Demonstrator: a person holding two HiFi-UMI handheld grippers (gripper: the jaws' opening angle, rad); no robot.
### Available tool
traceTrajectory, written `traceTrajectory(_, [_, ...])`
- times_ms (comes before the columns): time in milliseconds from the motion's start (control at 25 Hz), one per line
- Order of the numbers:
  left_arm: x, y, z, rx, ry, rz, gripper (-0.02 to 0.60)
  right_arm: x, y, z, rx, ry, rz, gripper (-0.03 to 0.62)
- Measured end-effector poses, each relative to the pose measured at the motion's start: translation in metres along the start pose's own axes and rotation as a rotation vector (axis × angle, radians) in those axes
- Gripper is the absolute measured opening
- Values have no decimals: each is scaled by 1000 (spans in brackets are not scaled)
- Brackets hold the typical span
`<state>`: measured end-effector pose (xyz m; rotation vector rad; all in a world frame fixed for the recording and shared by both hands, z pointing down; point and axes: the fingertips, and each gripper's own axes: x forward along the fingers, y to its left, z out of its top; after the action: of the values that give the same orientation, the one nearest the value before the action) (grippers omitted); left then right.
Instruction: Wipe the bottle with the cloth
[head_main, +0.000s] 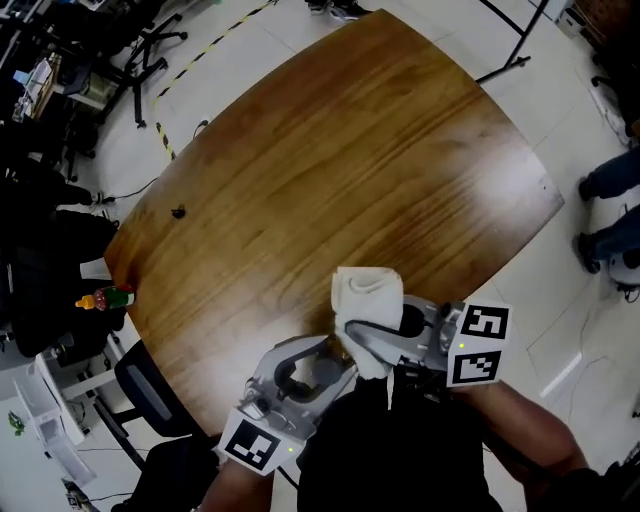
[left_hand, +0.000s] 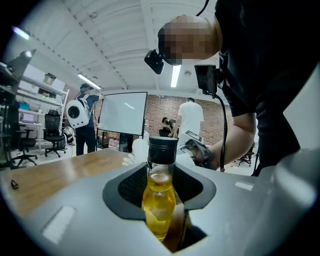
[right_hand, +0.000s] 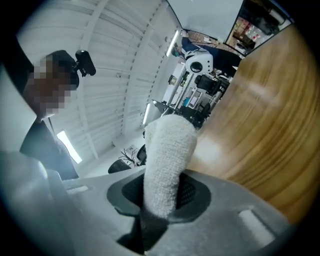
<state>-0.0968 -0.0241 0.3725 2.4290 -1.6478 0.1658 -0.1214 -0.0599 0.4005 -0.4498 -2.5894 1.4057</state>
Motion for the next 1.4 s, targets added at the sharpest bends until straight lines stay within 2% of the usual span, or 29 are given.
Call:
traceTrajectory(120, [2, 1, 3, -6, -16, 11, 164, -1, -10, 1, -5, 36, -18, 71])
traceTrajectory(360, [2, 5, 6, -9, -51, 34, 164, -3, -50, -27, 16, 113, -150, 71])
traceTrajectory(440, [2, 6, 6, -11, -64, 37, 164, -2, -58, -33, -16, 150, -199, 71])
traceTrajectory(520, [1, 6, 6, -10, -73, 36, 164, -1, -65, -38, -105, 228, -258, 71])
traceTrajectory(680, [2, 6, 7, -6, -83, 28, 164, 0, -80, -53, -369, 457, -362, 69])
traceTrajectory(800, [3, 6, 7, -8, -87, 33, 164, 3, -87, -65, -517, 607, -397, 69])
traceTrajectory(920, [2, 6, 7, -6, -91, 38, 164, 3, -90, -73, -601, 699, -402, 69])
traceTrajectory(1040, [3, 6, 8, -1, -94, 38, 164, 2, -89, -73, -579, 735, -331, 70])
traceTrajectory(1120, [3, 6, 9, 1, -96, 39, 164, 4, -85, -59, -451, 698, -224, 71])
traceTrajectory(1280, [5, 4, 11, -15, -119, 51, 164, 21, -67, 4, -115, 603, 39, 71])
traceTrajectory(1400, [6, 3, 12, -7, -110, 57, 163, 45, -52, 29, -1, 661, 207, 71])
